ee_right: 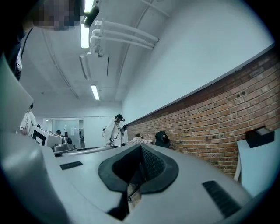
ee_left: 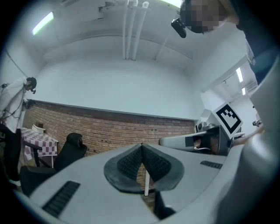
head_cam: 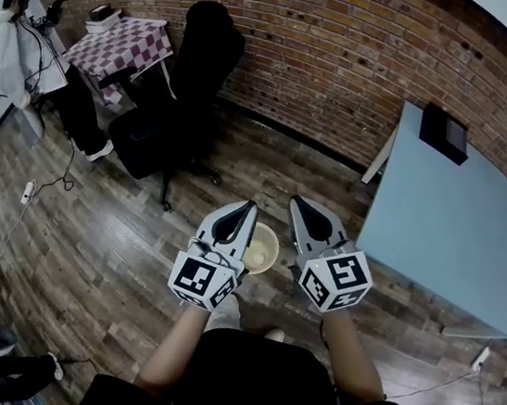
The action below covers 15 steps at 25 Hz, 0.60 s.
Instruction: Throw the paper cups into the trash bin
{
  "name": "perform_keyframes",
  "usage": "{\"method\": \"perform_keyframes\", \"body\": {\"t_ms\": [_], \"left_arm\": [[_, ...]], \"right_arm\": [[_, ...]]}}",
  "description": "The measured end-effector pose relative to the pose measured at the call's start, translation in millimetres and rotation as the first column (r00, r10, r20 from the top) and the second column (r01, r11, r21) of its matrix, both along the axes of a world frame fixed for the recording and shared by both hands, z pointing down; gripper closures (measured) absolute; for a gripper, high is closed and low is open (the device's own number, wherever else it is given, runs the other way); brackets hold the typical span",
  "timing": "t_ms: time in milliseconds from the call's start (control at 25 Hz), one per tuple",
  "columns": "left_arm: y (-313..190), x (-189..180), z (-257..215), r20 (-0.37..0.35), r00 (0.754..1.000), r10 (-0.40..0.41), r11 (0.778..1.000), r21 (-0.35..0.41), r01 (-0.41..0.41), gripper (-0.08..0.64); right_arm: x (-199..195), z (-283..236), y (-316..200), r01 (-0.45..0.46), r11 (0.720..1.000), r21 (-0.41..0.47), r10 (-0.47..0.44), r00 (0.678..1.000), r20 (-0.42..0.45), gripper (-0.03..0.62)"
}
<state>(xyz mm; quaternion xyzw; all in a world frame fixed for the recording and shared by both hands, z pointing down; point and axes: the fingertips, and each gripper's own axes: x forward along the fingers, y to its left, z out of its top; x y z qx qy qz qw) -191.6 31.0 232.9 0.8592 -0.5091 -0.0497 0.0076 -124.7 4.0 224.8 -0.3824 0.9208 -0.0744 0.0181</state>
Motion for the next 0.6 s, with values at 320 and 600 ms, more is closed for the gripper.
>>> {"method": "perform_keyframes", "body": {"t_ms": [320, 600], "left_arm": [[28.6, 30.4, -0.6, 0.006, 1.0, 0.006, 1.0, 0.01, -0.006, 0.551], [45.7, 50.0, 2.6, 0.013, 1.0, 0.018, 1.0, 0.004, -0.018, 0.551]], "right_arm": [[27.3, -0.5, 29.9, 0.001, 1.0, 0.011, -0.001, 1.0, 0.0, 0.591], [45.9, 2.0, 46.6, -0.012, 1.0, 0.009, 0.012, 1.0, 0.007, 0.591]]}}
